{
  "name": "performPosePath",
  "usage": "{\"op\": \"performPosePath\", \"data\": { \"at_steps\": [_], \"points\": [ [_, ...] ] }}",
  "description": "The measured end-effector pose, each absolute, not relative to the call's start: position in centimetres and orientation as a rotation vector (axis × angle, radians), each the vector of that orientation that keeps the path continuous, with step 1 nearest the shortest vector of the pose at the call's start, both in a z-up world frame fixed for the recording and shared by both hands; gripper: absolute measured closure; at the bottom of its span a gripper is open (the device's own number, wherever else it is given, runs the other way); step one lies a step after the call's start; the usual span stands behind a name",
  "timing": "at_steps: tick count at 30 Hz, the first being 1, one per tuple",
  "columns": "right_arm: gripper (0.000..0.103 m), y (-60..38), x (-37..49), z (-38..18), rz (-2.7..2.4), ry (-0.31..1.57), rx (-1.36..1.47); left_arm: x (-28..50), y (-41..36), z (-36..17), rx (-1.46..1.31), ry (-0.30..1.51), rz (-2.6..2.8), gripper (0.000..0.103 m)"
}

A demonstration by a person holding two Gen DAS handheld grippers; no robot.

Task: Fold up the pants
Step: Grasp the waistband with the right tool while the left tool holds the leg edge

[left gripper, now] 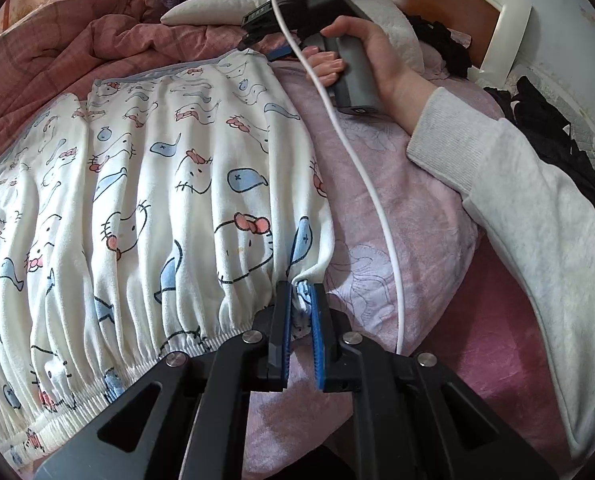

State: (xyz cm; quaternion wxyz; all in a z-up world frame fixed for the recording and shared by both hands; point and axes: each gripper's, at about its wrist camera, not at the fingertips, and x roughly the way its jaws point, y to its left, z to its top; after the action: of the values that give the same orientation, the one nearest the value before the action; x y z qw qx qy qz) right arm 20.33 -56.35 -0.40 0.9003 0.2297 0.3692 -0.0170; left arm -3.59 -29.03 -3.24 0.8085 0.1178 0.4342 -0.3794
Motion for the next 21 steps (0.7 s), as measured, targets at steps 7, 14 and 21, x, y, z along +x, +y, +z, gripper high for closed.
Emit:
{"op": "performPosePath", "data": {
  "at_steps": [7, 14, 21],
  "points": [
    [0.054, -58.5, 22.7, -2.7, -0.044, 0.759, 0.647, -3.5, -29.0, -3.2, 0.244, 0.930, -0.815, 0.095],
    [0.100, -58.5, 21.4, -1.1, -0.058, 0.707, 0.640, -4.2, -28.0, -2.0, 0.216, 0.847, -0.832, 0.095],
    [0.100, -55.5, 21.2, 5.6, -0.030, 0.673, 0.560, -6.0, -22.8, 2.1, 0.152, 0.703, -0.803, 0.095]
  ]
}}
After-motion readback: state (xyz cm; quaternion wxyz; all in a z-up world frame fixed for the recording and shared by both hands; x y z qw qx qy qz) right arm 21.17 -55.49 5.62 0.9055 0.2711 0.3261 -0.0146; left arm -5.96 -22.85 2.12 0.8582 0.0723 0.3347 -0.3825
